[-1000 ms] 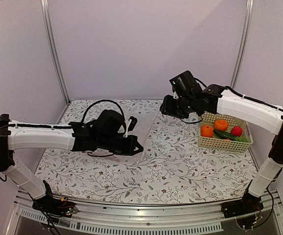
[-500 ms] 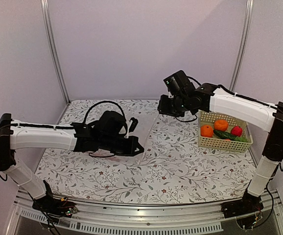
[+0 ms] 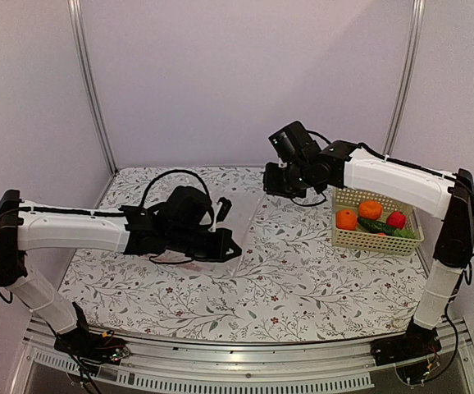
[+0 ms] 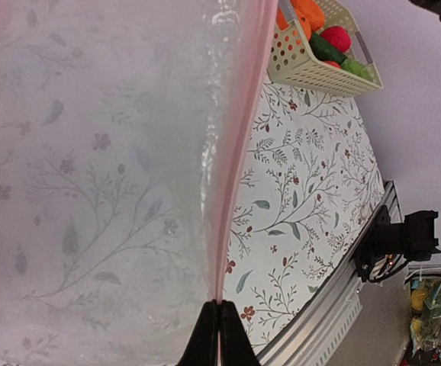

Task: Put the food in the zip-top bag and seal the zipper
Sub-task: Pass from the left arm to the right

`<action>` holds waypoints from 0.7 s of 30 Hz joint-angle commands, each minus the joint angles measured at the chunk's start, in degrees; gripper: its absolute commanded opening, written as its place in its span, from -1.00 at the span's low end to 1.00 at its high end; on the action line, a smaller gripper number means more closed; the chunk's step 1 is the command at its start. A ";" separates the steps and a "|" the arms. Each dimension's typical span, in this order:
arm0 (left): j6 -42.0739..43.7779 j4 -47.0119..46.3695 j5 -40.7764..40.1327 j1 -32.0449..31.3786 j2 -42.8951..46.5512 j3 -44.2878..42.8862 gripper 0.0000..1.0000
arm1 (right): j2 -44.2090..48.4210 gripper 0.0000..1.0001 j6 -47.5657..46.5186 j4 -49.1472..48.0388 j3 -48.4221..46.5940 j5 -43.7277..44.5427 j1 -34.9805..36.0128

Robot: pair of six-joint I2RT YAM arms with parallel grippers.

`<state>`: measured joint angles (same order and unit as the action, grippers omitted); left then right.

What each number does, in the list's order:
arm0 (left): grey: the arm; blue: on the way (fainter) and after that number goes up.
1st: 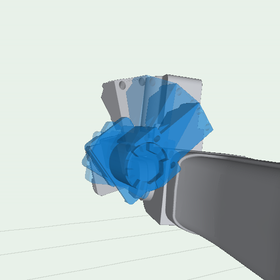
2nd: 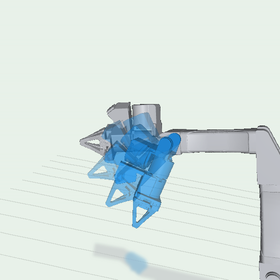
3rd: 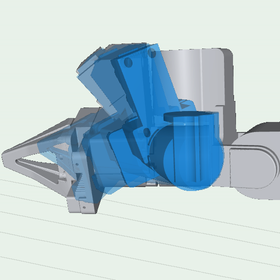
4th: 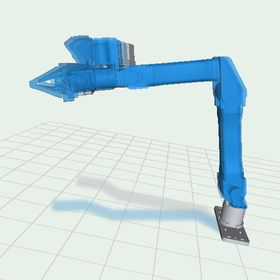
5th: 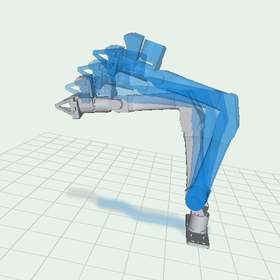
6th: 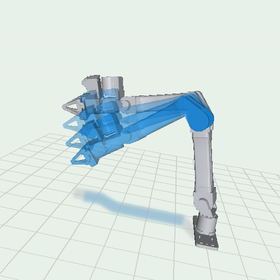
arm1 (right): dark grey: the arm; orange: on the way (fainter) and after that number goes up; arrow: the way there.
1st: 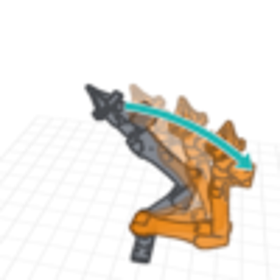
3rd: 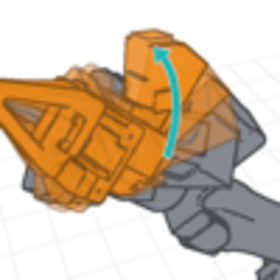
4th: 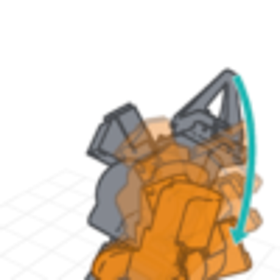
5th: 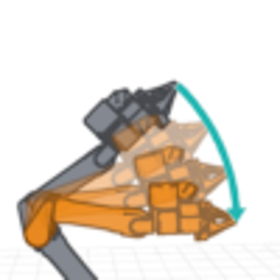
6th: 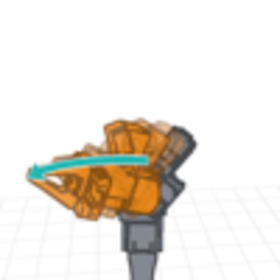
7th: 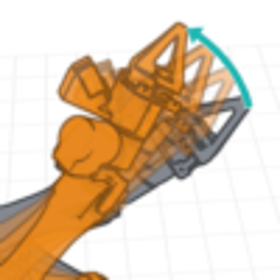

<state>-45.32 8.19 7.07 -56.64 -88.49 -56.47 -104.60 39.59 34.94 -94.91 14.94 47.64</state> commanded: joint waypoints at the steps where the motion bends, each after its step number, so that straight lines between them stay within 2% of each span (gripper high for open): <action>1: -0.23 -0.80 0.11 -1.03 -0.92 -0.16 -1.00 | -1.65 -0.60 -0.34 0.82 -1.49 1.19 0.44; 13: -0.37 -0.96 0.32 -1.04 -0.56 0.26 -0.98 | -1.72 -0.92 -0.85 1.14 -2.05 1.24 0.51; 15: 0.17 -0.98 -0.55 -1.03 0.71 0.51 -0.62 | -1.18 -0.96 -1.94 1.18 -1.99 1.23 0.53; 17: 1.46 -0.16 -2.71 -0.98 3.12 0.81 -0.17 | -0.23 -0.99 -3.40 1.27 -1.72 1.08 0.50; 21: 6.15 5.79 -5.28 1.51 8.28 -1.26 0.45 | 3.17 -1.00 -9.31 1.26 -0.81 0.16 0.53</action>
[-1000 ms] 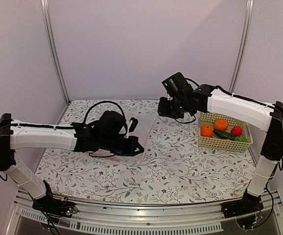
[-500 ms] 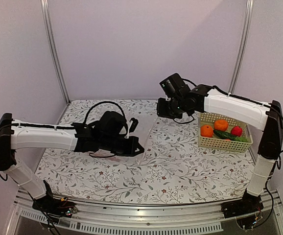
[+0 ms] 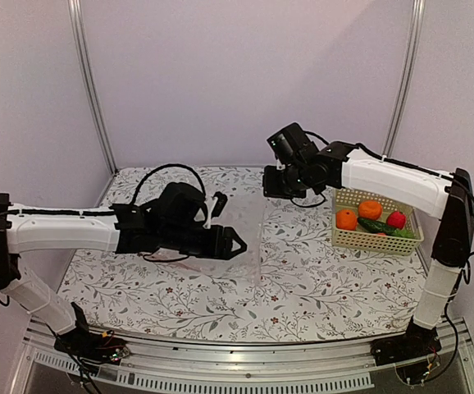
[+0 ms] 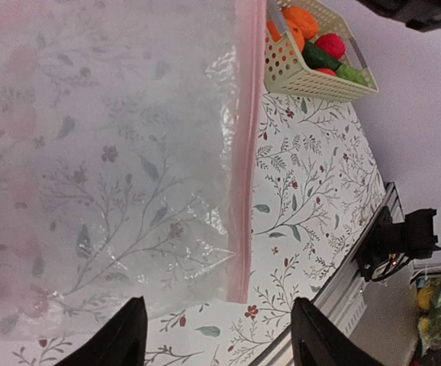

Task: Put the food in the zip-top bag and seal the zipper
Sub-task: Pass from the left arm to the right, then hold the zipper food storage bag at the center of the board.

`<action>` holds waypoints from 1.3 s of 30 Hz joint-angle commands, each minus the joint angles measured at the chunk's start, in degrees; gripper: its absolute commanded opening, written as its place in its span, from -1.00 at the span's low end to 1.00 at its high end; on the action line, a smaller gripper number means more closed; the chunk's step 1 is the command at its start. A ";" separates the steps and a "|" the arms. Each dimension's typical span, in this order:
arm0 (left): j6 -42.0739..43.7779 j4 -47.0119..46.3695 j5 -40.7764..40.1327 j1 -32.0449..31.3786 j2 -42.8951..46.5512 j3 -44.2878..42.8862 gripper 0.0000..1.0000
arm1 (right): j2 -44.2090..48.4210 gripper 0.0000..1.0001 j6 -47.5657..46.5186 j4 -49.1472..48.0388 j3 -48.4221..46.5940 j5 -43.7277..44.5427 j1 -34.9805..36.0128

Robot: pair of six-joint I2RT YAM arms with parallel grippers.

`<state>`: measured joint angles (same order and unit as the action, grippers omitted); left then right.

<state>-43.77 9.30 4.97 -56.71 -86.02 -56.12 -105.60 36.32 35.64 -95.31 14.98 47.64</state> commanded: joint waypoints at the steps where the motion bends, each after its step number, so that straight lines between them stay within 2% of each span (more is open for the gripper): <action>1: 6.09 7.62 -3.15 2.81 6.51 -2.93 0.53 | 5.54 -1.00 -7.34 0.57 -0.17 -0.24 0.53; 4: 11.18 15.54 -2.26 6.49 7.91 -7.55 0.64 | 8.31 -1.00 -12.80 1.19 -0.09 -2.77 0.52; 7: 17.23 18.53 2.35 10.14 9.04 -10.85 0.74 | 11.47 -1.00 -17.50 2.04 -0.22 -6.98 0.44; 11: 26.06 25.43 6.68 13.03 7.79 -18.48 0.84 | 14.41 -1.00 -22.40 3.43 -0.27 -15.29 0.38; 14: 32.85 29.72 9.93 13.63 6.45 -24.17 0.88 | 16.31 -1.00 -25.90 4.07 -0.08 -24.70 0.39; 22: 45.81 34.20 31.88 13.64 4.08 -32.47 0.99 | 19.56 -1.00 -27.74 1.59 1.92 -46.31 0.51; 29: 45.83 28.06 41.24 13.19 2.91 -31.48 0.99 | 21.12 -1.00 -24.99 -1.90 4.16 -55.89 0.52; 34: 45.06 25.29 42.35 11.58 1.17 -31.97 0.97 | 20.93 -1.00 -24.63 -2.32 3.99 -58.20 0.51; 39: 45.52 24.36 43.54 10.25 0.10 -32.96 0.84 | 20.29 -1.00 -24.54 -2.38 3.90 -58.71 0.52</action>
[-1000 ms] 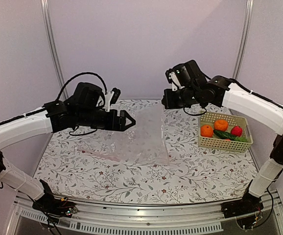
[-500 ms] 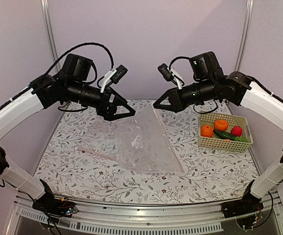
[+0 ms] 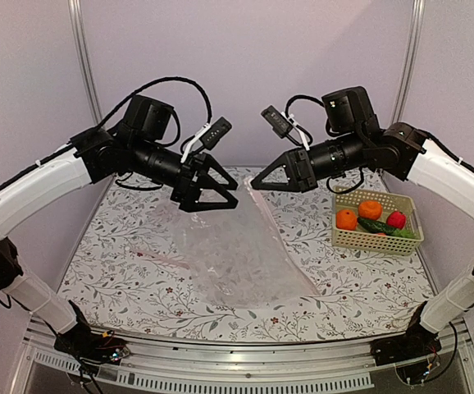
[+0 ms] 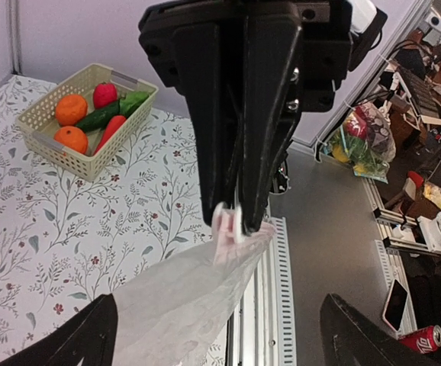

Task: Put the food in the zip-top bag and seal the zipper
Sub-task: Hold the zipper food storage bag at the center of the board.

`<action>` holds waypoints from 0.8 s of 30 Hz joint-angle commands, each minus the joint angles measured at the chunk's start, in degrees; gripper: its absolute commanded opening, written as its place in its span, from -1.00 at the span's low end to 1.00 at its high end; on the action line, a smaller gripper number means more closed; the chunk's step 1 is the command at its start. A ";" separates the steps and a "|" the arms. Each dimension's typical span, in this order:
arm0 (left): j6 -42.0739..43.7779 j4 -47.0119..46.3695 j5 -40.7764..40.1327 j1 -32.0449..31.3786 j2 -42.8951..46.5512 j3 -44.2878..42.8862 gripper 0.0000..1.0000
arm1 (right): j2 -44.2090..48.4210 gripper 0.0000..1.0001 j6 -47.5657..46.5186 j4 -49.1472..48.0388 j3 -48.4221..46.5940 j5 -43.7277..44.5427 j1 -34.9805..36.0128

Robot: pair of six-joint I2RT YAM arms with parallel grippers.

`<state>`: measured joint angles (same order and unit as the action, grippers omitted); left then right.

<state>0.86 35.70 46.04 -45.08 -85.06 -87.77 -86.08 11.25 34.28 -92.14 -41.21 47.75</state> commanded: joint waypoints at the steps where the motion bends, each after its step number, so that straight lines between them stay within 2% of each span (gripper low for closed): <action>1: 0.78 -2.77 2.38 -1.49 -0.75 -1.03 0.80 | 0.63 -1.00 0.53 -1.05 0.73 -2.85 0.42; 5: -0.60 -5.29 3.31 -1.59 -1.13 -0.31 0.57 | 0.11 -1.00 0.62 -0.90 0.90 -3.54 0.39; 10: -0.68 -6.87 -1.93 -1.59 -0.64 0.84 0.62 | -0.32 -1.00 0.74 -0.71 1.15 -5.03 0.39; 16: -4.51 -11.03 1.16 -1.67 -1.42 1.00 0.61 | -0.72 -1.00 0.71 -0.62 1.26 -5.79 0.40; 24: -4.12 -9.84 6.16 -1.77 -2.40 1.93 0.10 | -0.60 -1.00 0.62 -0.77 1.26 -4.47 0.40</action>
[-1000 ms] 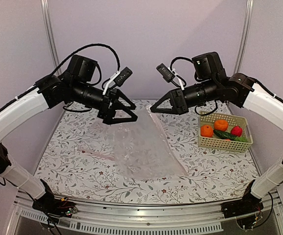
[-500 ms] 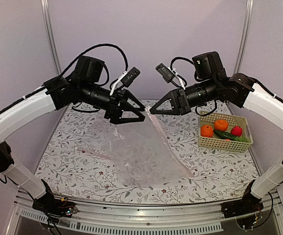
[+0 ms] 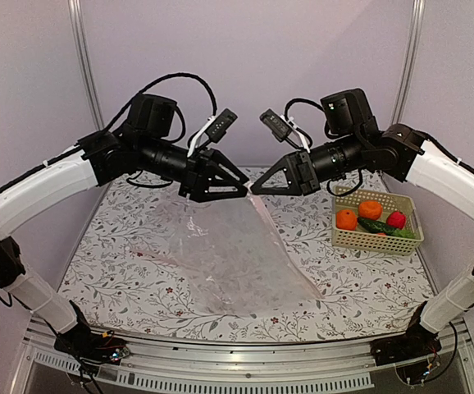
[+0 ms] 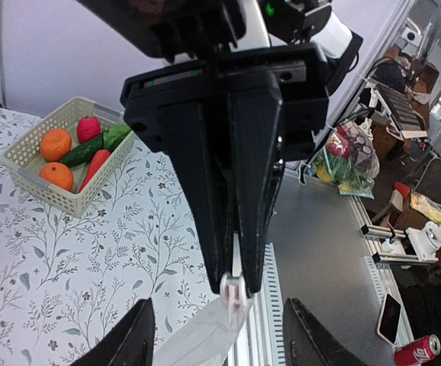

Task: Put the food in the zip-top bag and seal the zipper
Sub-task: Hold the zipper food storage bag at the center of the board.

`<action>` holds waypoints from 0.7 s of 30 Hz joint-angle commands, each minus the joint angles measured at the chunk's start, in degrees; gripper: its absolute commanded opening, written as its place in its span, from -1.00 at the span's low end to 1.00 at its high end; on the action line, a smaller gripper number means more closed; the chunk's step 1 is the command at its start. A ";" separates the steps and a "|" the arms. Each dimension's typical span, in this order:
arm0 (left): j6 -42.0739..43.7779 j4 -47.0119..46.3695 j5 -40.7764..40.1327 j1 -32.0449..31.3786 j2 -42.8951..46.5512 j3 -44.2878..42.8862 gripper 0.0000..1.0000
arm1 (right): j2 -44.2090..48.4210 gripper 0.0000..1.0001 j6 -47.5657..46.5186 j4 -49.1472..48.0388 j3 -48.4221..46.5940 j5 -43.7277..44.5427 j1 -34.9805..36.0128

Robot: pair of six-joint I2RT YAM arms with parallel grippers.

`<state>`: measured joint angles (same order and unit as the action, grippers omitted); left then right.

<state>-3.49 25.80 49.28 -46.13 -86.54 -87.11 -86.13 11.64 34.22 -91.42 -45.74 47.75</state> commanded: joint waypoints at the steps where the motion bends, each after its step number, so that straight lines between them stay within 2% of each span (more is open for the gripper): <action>1: 0.53 0.50 3.15 -0.72 -0.98 1.32 0.06 | -0.52 -1.00 0.23 -0.71 0.54 0.11 0.40; 11: 1.60 2.98 2.72 -0.72 -1.92 1.42 -0.39 | -0.84 -1.00 0.56 -0.64 0.36 0.42 0.36; 16: 1.08 2.70 2.48 -0.69 -1.71 1.41 -0.51 | -1.21 -1.00 0.49 -0.31 0.36 0.63 0.41; 21: 0.88 2.64 2.63 -0.63 -1.55 1.33 -0.53 | -1.48 -1.00 0.27 0.39 0.36 1.23 0.39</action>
<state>-2.59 27.94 51.62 -46.24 -88.03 -86.26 -86.59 11.97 34.26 -91.42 -45.52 47.75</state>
